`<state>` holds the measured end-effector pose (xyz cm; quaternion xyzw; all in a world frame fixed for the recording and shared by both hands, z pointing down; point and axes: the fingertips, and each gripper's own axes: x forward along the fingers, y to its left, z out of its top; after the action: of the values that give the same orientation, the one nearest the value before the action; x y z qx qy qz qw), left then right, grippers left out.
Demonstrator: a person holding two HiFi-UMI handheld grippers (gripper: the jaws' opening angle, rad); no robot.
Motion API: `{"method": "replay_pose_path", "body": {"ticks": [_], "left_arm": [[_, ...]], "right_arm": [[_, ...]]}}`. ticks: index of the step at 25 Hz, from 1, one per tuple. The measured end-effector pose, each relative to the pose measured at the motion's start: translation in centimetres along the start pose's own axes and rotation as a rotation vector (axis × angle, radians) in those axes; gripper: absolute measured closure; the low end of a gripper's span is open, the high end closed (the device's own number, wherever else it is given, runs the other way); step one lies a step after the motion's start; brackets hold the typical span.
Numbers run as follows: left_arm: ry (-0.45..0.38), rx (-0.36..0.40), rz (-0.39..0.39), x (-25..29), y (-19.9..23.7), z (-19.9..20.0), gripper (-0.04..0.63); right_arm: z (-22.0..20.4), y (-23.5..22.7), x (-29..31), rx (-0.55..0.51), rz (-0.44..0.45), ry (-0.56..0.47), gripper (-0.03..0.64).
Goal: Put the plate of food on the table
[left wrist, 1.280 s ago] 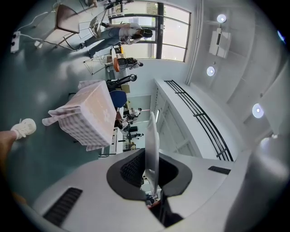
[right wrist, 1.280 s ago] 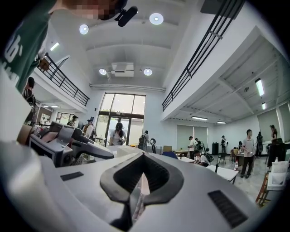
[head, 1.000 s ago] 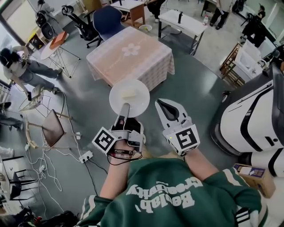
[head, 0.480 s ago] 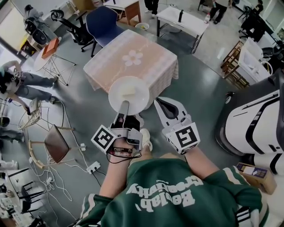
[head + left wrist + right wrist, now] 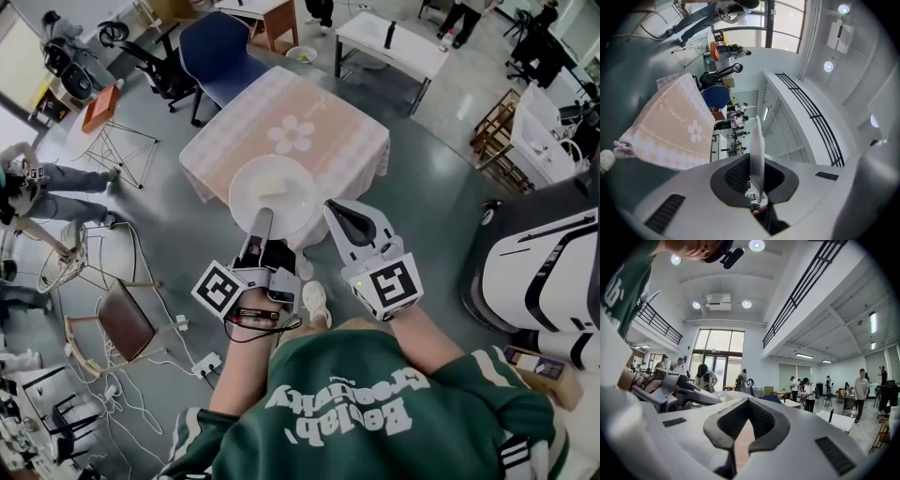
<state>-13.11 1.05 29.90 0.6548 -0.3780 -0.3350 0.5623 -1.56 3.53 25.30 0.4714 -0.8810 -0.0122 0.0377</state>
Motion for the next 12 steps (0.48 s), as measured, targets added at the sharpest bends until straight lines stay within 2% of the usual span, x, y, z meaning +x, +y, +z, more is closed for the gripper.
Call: {"method": "replay_pose_path", "body": {"ticks": [8, 12], "left_arm": [[0.014, -0.011, -0.008, 1.9, 1.4, 3.4, 0.569], [0.019, 0.029, -0.038, 2.5, 1.5, 3.9, 0.569]], "right_arm": [[-0.2, 0.1, 3.8, -0.011, -0.03, 0.006, 0.601], [-0.7, -0.1, 3.9, -0.013, -0.052, 0.013, 0.601]]}}
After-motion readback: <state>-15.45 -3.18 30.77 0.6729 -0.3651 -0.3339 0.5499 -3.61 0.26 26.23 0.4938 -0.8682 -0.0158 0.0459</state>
